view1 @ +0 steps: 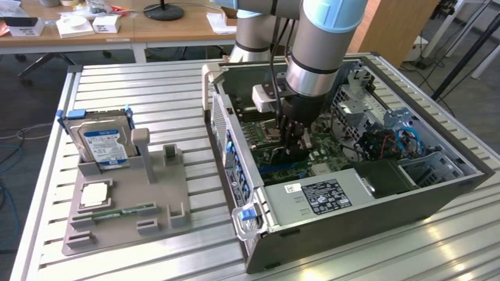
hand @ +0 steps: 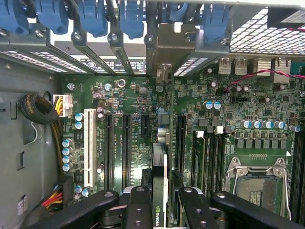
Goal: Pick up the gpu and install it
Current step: 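Insert the gpu into the slot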
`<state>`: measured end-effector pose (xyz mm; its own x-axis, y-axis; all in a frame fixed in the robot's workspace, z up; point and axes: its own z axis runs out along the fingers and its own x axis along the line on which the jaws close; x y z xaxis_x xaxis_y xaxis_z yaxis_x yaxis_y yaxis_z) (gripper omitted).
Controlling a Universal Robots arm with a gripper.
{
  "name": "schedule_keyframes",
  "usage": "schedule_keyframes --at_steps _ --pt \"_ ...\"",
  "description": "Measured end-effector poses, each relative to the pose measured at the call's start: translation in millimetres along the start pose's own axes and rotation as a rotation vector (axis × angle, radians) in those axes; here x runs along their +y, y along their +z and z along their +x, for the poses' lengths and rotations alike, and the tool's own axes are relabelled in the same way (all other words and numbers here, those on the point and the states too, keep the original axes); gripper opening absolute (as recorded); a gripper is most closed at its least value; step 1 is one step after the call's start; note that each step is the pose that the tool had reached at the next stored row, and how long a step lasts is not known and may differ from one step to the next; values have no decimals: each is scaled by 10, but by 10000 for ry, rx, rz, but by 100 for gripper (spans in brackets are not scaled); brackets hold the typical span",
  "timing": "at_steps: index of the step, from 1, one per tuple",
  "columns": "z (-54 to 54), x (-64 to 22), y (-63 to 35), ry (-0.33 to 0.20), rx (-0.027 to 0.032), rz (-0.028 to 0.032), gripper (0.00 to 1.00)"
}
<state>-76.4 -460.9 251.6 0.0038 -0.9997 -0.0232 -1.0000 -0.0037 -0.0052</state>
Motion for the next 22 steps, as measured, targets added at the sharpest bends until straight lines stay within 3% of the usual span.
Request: schedule_keyframes --at_steps 22 --pt "-4 7 16 2 -2 2 26"
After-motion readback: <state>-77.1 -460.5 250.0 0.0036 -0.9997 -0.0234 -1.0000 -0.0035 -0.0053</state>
